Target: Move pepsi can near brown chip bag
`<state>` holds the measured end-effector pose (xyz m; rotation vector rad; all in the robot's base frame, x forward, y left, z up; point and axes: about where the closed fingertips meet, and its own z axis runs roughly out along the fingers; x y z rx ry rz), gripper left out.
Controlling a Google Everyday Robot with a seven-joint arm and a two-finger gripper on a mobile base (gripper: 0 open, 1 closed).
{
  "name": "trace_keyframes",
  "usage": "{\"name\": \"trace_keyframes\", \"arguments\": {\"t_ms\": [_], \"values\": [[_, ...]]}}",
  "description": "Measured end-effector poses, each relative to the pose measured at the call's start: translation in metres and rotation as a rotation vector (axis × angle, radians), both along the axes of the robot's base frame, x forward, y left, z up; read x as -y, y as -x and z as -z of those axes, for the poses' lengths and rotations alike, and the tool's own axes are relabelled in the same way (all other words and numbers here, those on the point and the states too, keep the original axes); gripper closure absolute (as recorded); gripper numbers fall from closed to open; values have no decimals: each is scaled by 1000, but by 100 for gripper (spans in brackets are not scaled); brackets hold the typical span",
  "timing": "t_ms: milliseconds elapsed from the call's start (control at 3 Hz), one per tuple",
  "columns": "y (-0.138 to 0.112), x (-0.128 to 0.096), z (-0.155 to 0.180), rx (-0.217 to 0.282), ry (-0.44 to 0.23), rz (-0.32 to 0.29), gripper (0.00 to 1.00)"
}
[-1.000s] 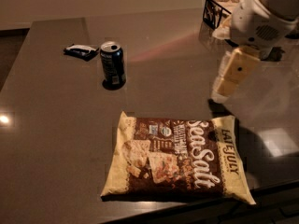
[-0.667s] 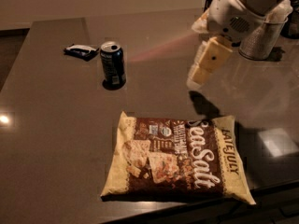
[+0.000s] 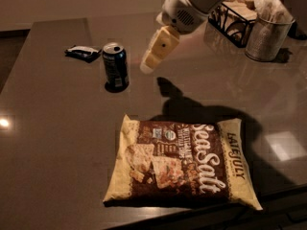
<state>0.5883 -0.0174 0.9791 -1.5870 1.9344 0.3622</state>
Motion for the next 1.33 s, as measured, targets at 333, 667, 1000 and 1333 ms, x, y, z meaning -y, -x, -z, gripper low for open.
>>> {"name": "trace_keyframes", "arguments": {"t_ms": [333, 667, 1000, 1333], "values": [[-26, -29, 19, -30, -11, 21, 0], [-40, -54, 35, -56, -24, 28, 0], [-45, -76, 44, -63, -21, 25, 0], [-46, -97, 51, -69, -16, 2, 0]]}}
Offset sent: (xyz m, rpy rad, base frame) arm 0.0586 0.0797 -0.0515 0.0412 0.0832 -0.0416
